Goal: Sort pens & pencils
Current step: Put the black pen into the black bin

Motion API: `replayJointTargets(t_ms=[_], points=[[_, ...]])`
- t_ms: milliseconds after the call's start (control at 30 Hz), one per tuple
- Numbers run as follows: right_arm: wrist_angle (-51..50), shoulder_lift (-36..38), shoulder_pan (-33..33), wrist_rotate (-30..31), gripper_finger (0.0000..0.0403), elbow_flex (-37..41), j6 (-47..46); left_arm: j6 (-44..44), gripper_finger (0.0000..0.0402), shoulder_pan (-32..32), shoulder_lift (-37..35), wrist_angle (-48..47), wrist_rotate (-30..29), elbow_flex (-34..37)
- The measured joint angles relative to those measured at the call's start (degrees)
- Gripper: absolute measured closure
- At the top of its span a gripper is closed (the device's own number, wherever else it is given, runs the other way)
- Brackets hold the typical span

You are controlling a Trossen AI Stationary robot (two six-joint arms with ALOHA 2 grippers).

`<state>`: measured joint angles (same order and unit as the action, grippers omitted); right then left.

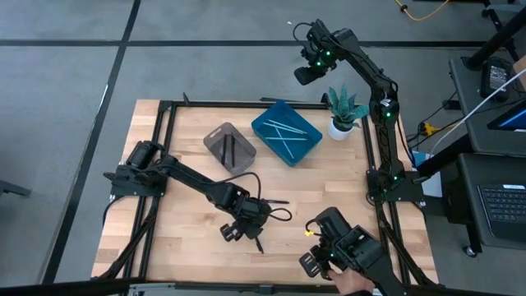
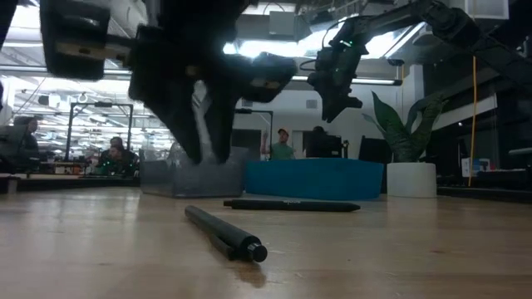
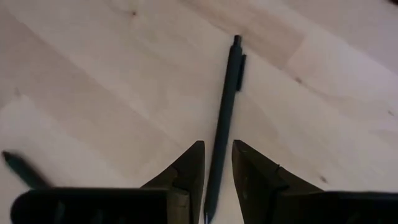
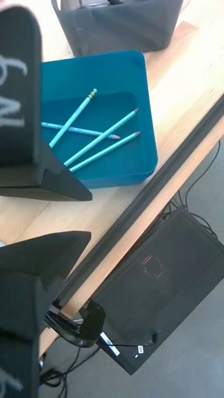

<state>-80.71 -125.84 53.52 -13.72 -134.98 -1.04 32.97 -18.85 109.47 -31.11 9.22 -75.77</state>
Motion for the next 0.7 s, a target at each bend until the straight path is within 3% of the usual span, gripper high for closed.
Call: replayJointTargets(t_ms=[700], points=[[0.2,0.0,0.0,-0.04,0.0313,0.0,0.04,0.72,0.0327,0.2,4.84,1.5,2.05,-0.01]])
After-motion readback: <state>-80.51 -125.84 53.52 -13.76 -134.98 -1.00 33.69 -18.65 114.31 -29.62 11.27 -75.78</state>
